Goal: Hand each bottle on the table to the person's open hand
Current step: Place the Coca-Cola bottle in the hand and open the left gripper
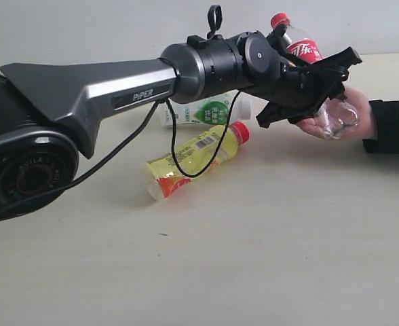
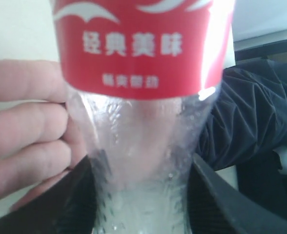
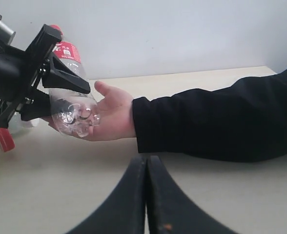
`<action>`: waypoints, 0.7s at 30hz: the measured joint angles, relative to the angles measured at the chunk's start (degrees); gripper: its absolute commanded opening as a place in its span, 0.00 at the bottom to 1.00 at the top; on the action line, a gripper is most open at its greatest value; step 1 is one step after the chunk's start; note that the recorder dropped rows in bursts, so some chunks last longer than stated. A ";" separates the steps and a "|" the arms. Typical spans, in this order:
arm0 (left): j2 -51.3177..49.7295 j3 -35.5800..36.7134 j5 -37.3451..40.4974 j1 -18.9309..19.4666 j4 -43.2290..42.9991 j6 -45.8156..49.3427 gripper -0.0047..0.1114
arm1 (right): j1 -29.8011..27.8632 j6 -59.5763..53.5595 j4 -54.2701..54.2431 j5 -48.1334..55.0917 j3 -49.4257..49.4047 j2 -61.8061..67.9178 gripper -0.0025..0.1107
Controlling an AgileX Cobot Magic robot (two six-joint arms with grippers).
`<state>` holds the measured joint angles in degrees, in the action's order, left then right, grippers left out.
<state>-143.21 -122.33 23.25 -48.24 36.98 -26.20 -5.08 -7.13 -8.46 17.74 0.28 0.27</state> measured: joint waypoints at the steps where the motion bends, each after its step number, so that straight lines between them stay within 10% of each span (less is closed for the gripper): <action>1: -0.33 0.00 0.00 0.00 0.27 0.04 0.10 | 0.00 0.00 0.00 0.00 0.00 0.00 0.02; 10: -0.86 0.00 0.12 0.00 0.90 0.13 0.49 | 0.00 0.00 0.00 0.00 0.00 0.00 0.02; 21: -0.86 0.00 1.19 0.00 1.02 2.64 0.59 | 0.00 0.00 0.00 0.00 0.00 0.00 0.02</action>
<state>-144.08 -122.33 24.43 -48.24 38.01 -23.57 -5.08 -7.13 -8.46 17.74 0.28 0.27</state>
